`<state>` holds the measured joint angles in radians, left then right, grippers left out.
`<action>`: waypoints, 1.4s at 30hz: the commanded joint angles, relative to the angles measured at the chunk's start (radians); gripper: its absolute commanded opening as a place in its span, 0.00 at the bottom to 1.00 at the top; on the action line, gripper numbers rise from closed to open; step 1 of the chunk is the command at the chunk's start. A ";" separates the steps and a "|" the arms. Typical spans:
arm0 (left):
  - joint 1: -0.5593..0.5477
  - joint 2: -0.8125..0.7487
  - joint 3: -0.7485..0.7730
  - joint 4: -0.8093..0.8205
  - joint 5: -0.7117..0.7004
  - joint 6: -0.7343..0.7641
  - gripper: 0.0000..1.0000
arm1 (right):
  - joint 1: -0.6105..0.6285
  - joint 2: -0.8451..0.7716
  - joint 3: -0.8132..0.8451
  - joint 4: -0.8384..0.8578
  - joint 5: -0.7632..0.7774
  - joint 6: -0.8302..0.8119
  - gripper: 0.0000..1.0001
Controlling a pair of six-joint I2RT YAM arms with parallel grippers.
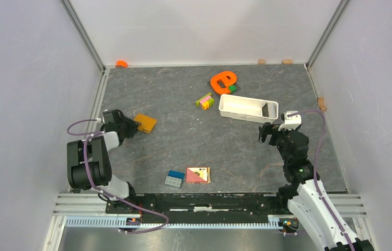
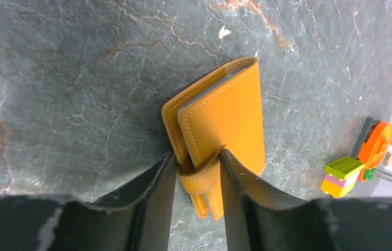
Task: Put the credit cards into the card holder
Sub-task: Pick up the card holder from the center of the board.
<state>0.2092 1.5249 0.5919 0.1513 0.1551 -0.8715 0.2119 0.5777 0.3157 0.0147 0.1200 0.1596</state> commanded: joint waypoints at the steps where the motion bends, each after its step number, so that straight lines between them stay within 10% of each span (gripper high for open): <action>1: 0.006 0.053 0.000 0.033 0.011 -0.009 0.38 | -0.003 0.003 0.002 0.044 -0.011 -0.009 0.98; 8: -0.037 -0.054 -0.004 0.027 -0.017 0.022 0.03 | -0.002 0.008 0.003 0.043 -0.017 -0.012 0.98; 19: -0.396 -0.393 0.097 -0.287 -0.248 0.111 0.02 | 0.053 0.074 0.051 0.087 -0.209 -0.047 0.99; 29: -0.513 -0.420 0.113 -0.348 -0.060 0.118 0.02 | 0.577 0.335 0.283 0.099 0.203 0.055 0.73; 42: -0.560 -0.399 0.107 -0.312 0.051 0.076 0.02 | 1.034 0.913 0.685 0.190 0.483 -0.044 0.77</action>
<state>-0.3450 1.1183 0.6655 -0.2073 0.1410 -0.7914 1.1912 1.4029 0.9001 0.1490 0.5045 0.1699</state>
